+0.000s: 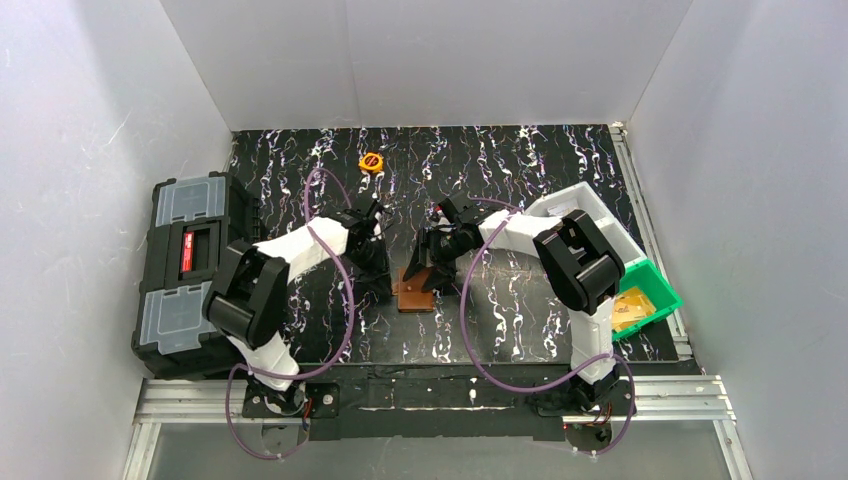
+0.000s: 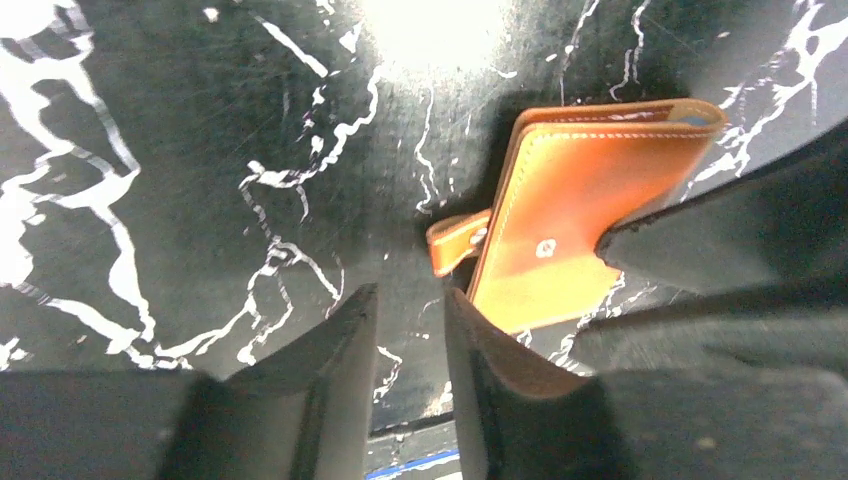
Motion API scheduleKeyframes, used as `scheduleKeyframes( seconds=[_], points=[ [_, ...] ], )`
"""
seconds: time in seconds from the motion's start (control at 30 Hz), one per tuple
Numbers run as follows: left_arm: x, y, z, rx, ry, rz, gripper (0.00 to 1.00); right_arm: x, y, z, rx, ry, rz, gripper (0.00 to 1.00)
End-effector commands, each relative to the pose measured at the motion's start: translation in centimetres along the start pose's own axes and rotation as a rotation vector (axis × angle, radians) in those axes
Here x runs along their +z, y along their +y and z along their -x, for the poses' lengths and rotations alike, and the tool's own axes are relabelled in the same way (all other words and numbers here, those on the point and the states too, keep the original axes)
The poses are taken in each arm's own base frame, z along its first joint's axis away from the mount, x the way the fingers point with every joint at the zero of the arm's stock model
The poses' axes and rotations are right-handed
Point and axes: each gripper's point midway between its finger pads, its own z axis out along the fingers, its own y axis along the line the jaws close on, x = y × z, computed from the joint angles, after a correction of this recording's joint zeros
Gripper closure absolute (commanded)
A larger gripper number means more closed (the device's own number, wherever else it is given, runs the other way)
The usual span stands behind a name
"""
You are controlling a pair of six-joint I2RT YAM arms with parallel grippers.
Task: Take the credit cards out of the card holder
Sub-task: Reset both arms
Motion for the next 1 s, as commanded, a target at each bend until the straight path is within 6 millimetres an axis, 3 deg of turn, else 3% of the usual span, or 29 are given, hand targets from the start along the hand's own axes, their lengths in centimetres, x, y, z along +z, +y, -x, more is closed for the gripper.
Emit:
scheduleKeyframes(
  seconds=[0.0,0.2,0.37,0.53,0.63,0.8,0.97],
  points=[
    [-4.8,0.1,1.5,0.037,-0.115,0.020,0.66,0.2,-0.5,1.0,-0.014,-0.030,-0.044,0.33],
    [-8.9,-1.4,3.1,0.094,-0.206,-0.035,0.46,-2.1,2.9,1.6,-0.110,-0.063,-0.008,0.33],
    [-12.2,-2.9,4.4,0.124,-0.276,-0.104,0.36,-5.0,6.1,2.5,-0.189,-0.127,0.028,0.32],
    [-15.3,-4.6,5.0,0.169,-0.343,-0.178,0.21,-8.3,7.5,3.2,-0.207,-0.214,0.050,0.32],
    [-16.4,-5.3,5.1,0.187,-0.363,-0.211,0.04,-10.5,7.6,3.4,-0.218,-0.281,0.049,0.32],
    [-17.3,-5.7,5.6,0.176,-0.395,-0.222,0.02,-13.9,7.1,3.4,-0.250,-0.407,0.027,0.28],
    [-17.1,-4.7,5.8,0.179,-0.412,-0.170,0.02,-17.0,7.0,2.7,-0.295,-0.524,-0.008,0.23]
  ],
)
